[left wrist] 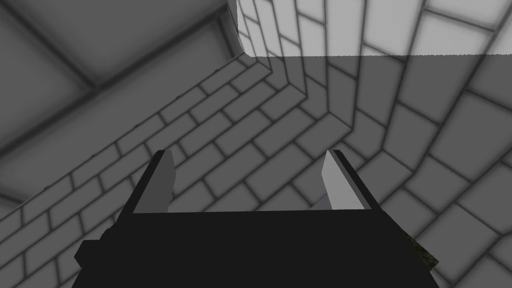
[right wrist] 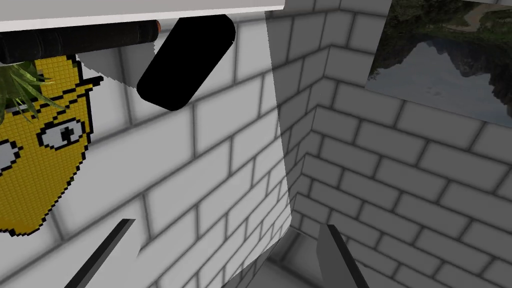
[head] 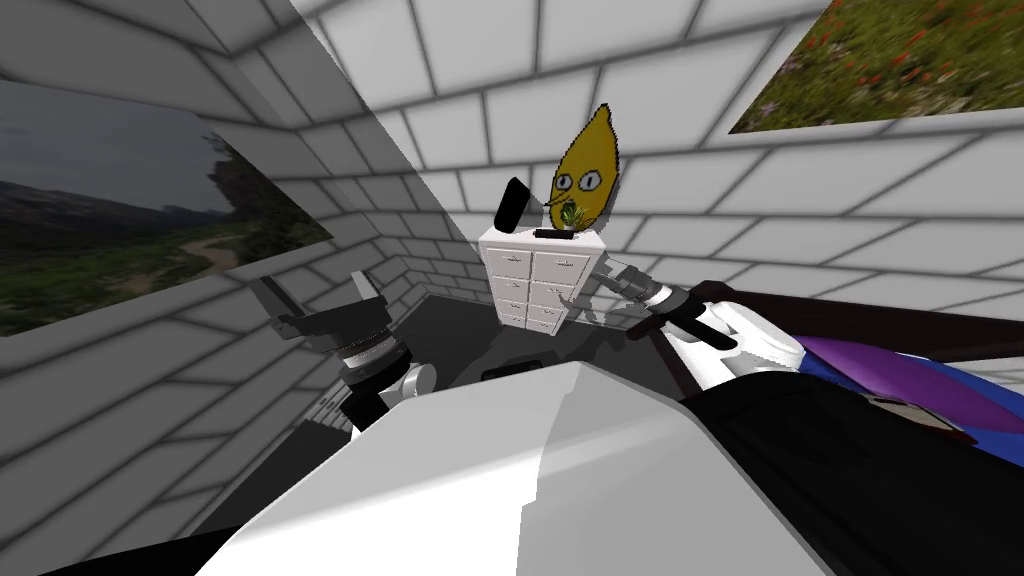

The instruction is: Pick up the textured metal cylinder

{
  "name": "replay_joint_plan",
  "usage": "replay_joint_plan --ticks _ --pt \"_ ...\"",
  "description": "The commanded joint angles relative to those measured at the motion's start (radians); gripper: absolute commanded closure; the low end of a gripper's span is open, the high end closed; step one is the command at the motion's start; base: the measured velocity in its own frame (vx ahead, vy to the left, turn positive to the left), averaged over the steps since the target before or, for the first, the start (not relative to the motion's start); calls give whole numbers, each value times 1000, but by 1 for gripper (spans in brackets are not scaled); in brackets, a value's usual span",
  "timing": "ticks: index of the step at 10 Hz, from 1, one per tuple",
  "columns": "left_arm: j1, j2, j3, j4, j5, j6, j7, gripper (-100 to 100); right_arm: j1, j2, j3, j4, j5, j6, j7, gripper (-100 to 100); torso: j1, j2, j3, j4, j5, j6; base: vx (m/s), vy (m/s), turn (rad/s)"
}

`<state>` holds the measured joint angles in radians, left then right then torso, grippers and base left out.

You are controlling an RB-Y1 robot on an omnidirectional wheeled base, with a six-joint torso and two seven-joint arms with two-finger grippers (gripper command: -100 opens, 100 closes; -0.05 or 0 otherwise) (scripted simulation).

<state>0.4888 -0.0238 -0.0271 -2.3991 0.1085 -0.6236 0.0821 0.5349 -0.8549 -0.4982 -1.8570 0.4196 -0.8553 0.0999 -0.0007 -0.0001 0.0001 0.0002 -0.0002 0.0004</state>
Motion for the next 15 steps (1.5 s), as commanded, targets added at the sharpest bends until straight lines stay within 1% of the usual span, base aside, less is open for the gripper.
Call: replay_joint_plan --ticks 1,2,3,4,5,6,7,8,9,10,11,12,13,14,15 --pt "0 0 0 0 0 0 0 0 3 -50 -44 50 45 -38 11 -100 0 0 0 0 0 0 -12 25 169" --pt "0 0 0 0 0 0 0 0 3 -82 -44 64 45 -38 11 -100 1 0 0 0 0 0 -6 19 85" --pt "0 0 0 0 0 0 0 0 3 -98 -44 64 45 -38 11 -100 0 0 0 0 0 0 0 7 -11" --pt "0 0 0 0 0 0 0 0 10 -135 -84 112 86 -70 18 -100 0 -1 0 0 0 0 8 21 171" --pt "0 0 0 0 0 0 0 0 10 -168 -84 115 86 -70 18 -100 0 -1 -1 0 0 -1 9 19 103" --pt "0 0 0 0 0 0 0 0 17 -199 -121 162 127 -102 24 -100 1 -2 -1 0 0 0 16 32 181" --pt "0 0 0 0 0 0 0 0 17 -230 -121 166 127 -102 24 -100 1 -2 -1 0 0 0 17 23 80" --pt "0 0 0 0 0 0 0 0 17 -242 -121 166 127 -102 24 -100 1 -2 -1 0 0 0 9 9 -17" --pt "0 0 0 0 0 0 0 0 26 -280 -156 214 169 -135 29 -100 0 -2 -1 0 0 0 26 19 152" --pt "0 0 0 0 0 0 0 0 26 -305 -156 217 169 -135 29 -100 1 -3 -1 -1 0 0 28 18 93" --pt "0 0 0 0 0 0 0 0 35 -336 -188 252 211 -169 33 -100 1 -3 -2 -1 0 0 32 31 138" --pt "0 0 0 0 0 0 0 0 35 -370 -188 267 211 -169 33 -100 1 -3 -2 -1 0 0 43 25 86" --pt "0 0 0 0 0 0 0 0 35 -380 -188 267 211 -169 33 -100 1 -4 -2 -1 0 0 29 10 -2" --pt "0 0 0 0 0 0 0 0 45 -420 -217 316 254 -202 36 -100 1 -3 -2 -1 0 0 43 25 134" --pt "0 0 0 0 0 0 0 0 45 -446 -217 317 254 -202 36 -100 1 -4 -2 -1 0 0 50 20 83"
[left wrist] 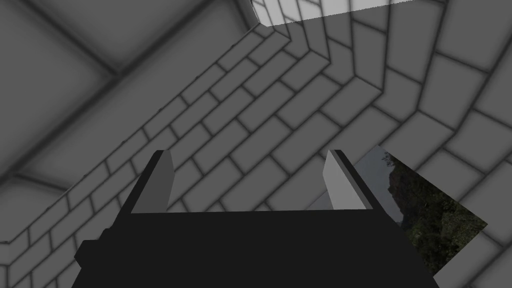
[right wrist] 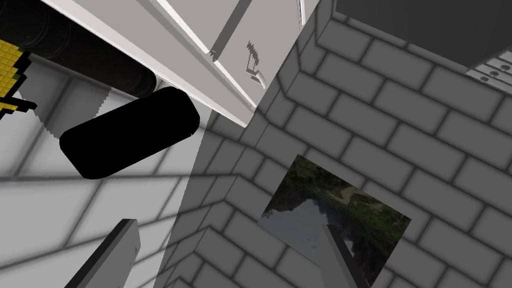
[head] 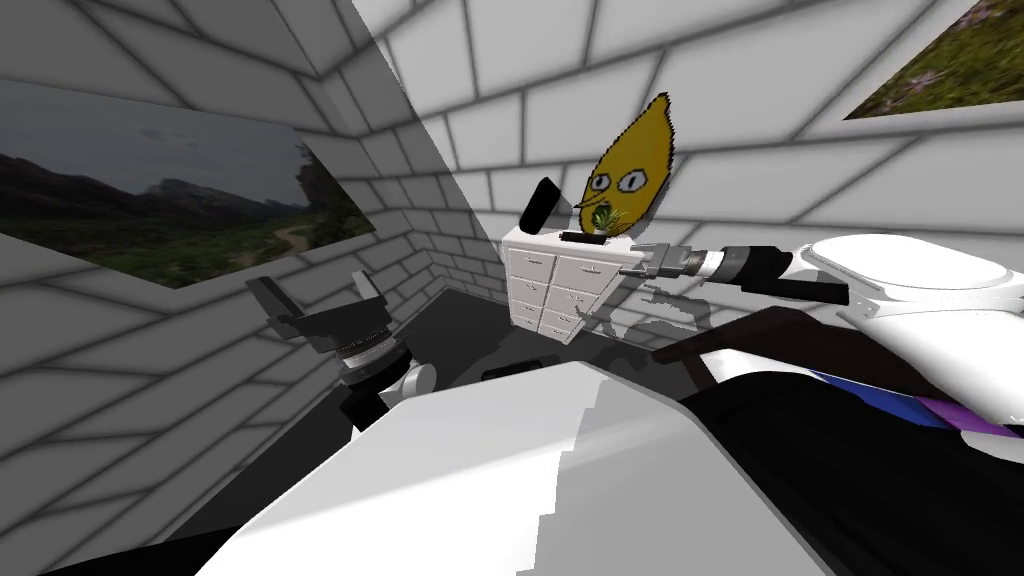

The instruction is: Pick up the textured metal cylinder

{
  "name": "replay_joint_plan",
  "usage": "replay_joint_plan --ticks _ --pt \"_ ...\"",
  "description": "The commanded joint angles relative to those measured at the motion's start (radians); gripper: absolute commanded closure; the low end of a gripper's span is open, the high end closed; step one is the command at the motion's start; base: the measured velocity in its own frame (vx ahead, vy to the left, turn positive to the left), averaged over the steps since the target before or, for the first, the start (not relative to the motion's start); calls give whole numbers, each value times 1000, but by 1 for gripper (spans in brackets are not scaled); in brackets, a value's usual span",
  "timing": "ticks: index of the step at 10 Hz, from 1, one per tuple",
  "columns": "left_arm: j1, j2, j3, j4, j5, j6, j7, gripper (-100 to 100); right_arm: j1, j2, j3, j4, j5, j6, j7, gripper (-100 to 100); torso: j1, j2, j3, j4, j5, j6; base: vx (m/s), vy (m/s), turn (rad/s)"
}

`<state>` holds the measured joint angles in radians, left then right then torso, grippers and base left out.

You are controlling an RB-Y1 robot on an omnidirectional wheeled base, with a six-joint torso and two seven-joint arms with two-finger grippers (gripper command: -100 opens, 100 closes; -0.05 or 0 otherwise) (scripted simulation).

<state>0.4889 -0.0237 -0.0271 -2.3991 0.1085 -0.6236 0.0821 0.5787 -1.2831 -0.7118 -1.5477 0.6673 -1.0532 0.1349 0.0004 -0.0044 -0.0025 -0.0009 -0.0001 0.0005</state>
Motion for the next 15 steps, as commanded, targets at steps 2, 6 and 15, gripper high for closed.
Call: replay_joint_plan --ticks 2,6,15 --pt "0 0 0 0 0 0 0 0 12 -82 -30 55 48 -38 2 -100 1 -1 -1 0 0 0 65 33 95" --pt "0 0 0 0 0 0 0 0 35 -201 -75 147 132 -106 1 -100 1 -4 -2 -1 0 0 88 21 85" --pt "0 0 0 0 0 0 0 0 116 -462 -134 374 355 -301 -25 -100 1 -7 -4 -2 0 0 127 27 59"
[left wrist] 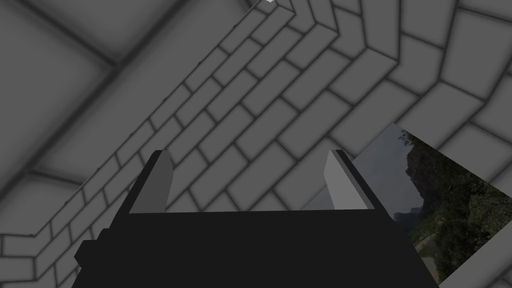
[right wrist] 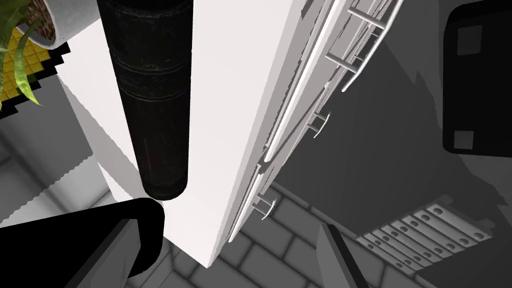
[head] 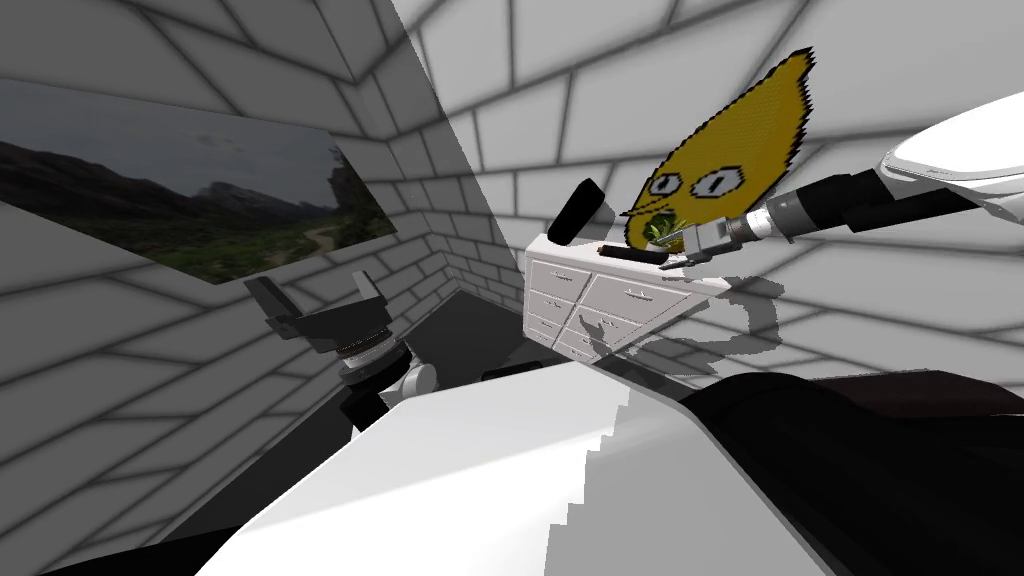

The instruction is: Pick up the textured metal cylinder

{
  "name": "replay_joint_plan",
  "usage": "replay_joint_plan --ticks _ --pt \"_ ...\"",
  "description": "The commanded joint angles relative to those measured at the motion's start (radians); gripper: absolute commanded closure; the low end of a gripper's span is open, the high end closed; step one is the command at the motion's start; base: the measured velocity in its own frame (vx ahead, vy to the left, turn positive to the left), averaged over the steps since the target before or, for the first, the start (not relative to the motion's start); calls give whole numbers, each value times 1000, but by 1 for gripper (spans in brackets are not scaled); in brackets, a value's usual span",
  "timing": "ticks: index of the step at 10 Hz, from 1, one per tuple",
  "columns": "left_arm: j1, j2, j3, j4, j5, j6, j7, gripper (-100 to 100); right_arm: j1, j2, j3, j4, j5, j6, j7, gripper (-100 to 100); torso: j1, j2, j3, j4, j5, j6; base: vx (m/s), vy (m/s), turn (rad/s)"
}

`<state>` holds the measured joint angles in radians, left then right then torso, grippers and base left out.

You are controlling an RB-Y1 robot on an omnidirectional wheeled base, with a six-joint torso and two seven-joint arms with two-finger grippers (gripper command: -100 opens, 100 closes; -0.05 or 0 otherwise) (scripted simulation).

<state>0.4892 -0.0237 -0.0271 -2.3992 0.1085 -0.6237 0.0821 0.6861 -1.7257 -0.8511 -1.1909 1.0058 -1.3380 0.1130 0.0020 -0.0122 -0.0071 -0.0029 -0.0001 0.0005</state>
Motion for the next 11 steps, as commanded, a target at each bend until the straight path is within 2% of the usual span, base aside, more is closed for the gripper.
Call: replay_joint_plan --ticks 1,3,4,7,8,9,11 --pt "0 0 0 0 0 0 0 0 8 -33 5 18 20 -20 -3 -100 0 0 0 0 0 0 132 30 12" --pt "0 0 0 0 0 0 0 0 38 -95 8 73 83 -83 -18 -100 0 1 1 0 0 0 185 46 21" --pt "0 0 0 0 0 0 0 0 38 -95 8 73 83 -83 -18 -100 1 -2 -1 0 0 0 161 19 5" --pt "0 0 0 0 0 0 0 0 81 -159 26 135 164 -171 -41 -100 -3 0 0 0 -1 0 174 -5 6" --pt "0 0 0 0 0 0 0 0 95 -173 35 151 186 -203 -48 -100 -3 -2 -1 -1 -1 0 240 31 -16" --pt "0 0 0 0 0 0 0 0 95 -173 35 151 186 -206 -48 -100 -1 -4 -2 -1 -1 0 142 32 -6" --pt "0 0 0 0 0 0 0 0 118 -192 52 174 220 -262 -61 -100 -1 4 2 1 -1 0 108 16 -15"
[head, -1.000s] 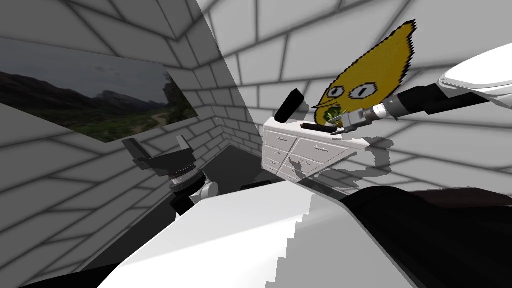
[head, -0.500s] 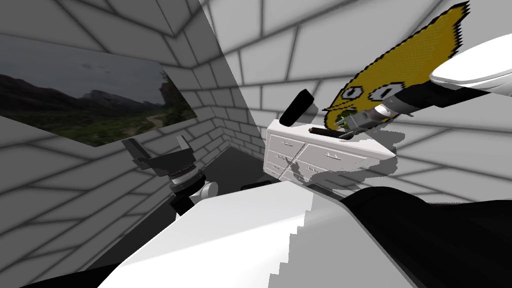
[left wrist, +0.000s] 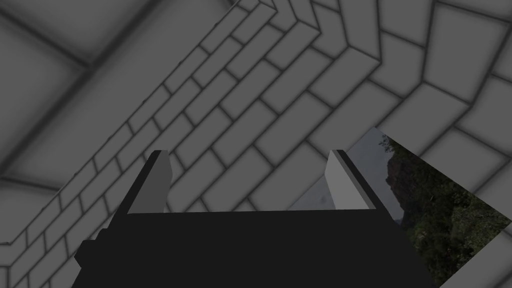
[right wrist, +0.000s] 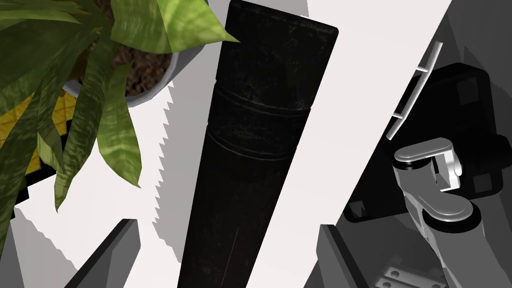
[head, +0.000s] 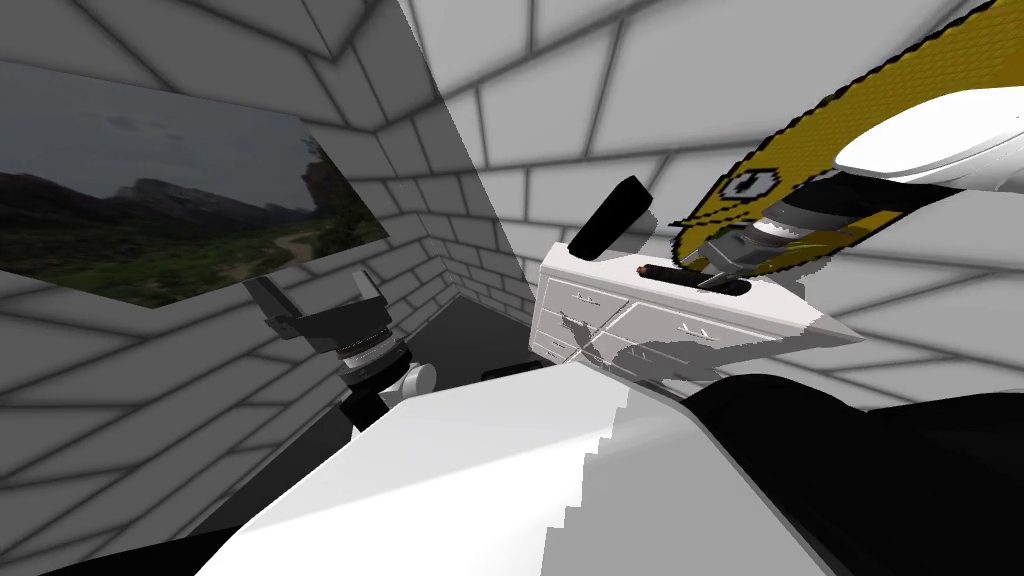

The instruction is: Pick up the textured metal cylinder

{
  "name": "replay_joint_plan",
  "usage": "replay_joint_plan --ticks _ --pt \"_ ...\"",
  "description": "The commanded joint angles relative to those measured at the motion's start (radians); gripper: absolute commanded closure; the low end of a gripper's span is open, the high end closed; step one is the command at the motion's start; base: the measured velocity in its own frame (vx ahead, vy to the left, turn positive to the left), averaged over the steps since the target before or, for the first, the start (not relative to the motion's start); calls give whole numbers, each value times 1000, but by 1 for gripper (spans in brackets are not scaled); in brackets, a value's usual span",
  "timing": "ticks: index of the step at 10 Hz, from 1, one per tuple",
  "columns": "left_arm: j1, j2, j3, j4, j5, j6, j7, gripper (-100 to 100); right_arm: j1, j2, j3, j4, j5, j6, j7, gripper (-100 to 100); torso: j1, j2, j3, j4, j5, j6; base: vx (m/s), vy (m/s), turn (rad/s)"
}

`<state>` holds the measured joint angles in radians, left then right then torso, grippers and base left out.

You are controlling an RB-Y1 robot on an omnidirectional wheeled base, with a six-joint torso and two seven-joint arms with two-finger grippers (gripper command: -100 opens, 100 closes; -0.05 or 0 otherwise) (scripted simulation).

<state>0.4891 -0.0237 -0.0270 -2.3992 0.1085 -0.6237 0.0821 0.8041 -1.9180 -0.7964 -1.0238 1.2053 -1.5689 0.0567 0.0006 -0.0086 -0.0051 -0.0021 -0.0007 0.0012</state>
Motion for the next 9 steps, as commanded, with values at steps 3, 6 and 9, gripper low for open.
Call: replay_joint_plan --ticks 3,6,9 --pt "0 0 0 0 0 0 0 0 15 -9 12 20 43 -85 -14 -100 0 3 2 1 0 0 86 16 -14" --pt "0 0 0 0 0 0 0 0 11 -4 9 19 55 -100 -14 0 -1 6 3 1 0 0 45 5 -8" --pt "0 0 0 0 0 0 0 0 18 18 28 65 55 -89 72 -100 2 6 3 2 0 1 76 50 -76"
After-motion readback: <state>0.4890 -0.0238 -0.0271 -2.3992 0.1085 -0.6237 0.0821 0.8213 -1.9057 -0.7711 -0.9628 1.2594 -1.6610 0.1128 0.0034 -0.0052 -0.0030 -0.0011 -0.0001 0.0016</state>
